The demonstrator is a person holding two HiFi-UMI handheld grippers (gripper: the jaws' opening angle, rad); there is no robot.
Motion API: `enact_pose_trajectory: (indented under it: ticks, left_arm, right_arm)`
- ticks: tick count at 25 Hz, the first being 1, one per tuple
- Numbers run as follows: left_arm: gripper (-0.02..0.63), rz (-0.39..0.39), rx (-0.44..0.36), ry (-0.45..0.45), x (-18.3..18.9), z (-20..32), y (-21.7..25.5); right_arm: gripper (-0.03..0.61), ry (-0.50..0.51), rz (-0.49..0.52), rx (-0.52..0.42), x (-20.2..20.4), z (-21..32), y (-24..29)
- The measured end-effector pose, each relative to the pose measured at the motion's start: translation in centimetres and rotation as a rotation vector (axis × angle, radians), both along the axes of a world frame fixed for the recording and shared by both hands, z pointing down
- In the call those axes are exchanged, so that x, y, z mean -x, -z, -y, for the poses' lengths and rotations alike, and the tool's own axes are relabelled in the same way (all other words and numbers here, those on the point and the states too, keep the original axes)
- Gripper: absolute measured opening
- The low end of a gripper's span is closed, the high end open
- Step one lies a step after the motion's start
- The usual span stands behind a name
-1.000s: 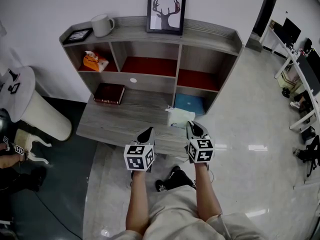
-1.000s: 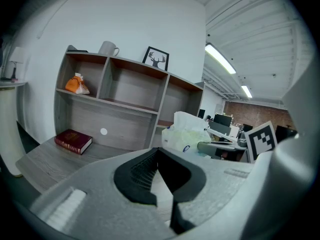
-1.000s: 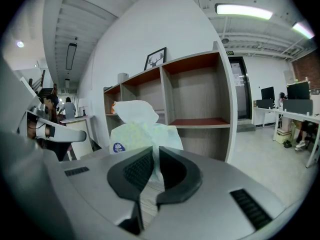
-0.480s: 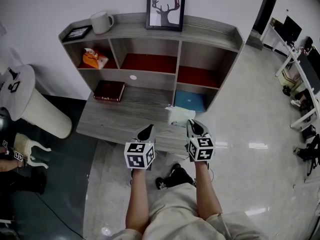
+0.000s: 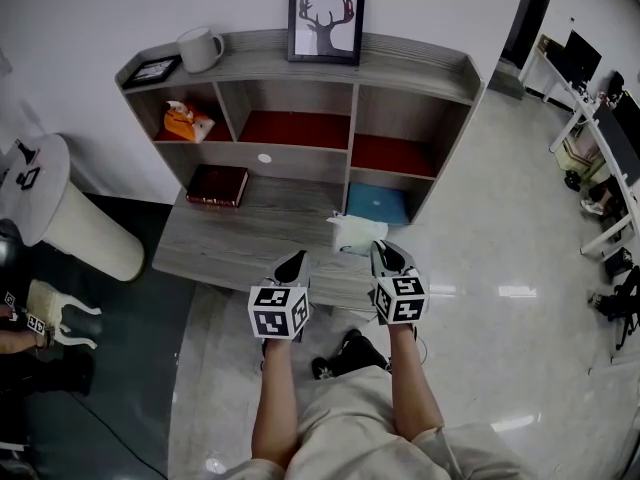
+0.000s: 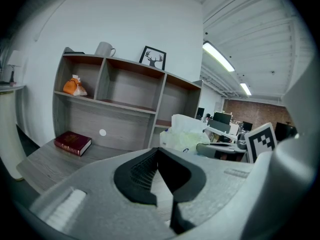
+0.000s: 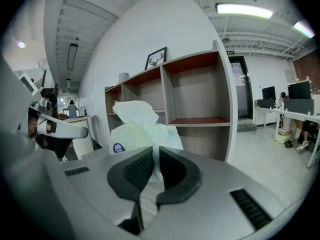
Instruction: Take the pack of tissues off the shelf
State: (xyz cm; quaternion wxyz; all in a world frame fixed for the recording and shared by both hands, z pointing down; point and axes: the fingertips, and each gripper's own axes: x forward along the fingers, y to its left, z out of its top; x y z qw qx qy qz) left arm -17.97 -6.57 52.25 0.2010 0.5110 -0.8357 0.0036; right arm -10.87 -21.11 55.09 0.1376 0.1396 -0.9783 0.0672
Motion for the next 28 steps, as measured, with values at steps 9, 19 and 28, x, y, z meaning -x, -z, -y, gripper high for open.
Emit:
enact_pose_trajectory:
  ticks: [9, 19, 28]
  left_arm:
    - [0.009, 0.014, 0.012, -0.015, 0.2, 0.6, 0.0]
    - [0.008, 0.034, 0.017, -0.009, 0.8, 0.9, 0.5]
    - [0.008, 0.038, 0.014, -0.01, 1.5, 1.3, 0.8]
  right_arm:
    - [0.029, -0.01, 0.02, -0.007, 0.3, 0.6, 0.7]
    - [0.029, -0.005, 0.046, -0.04, 1.1, 1.2, 2.8]
    - [0.029, 0.001, 0.048, -0.052, 1.8, 1.7, 3.5]
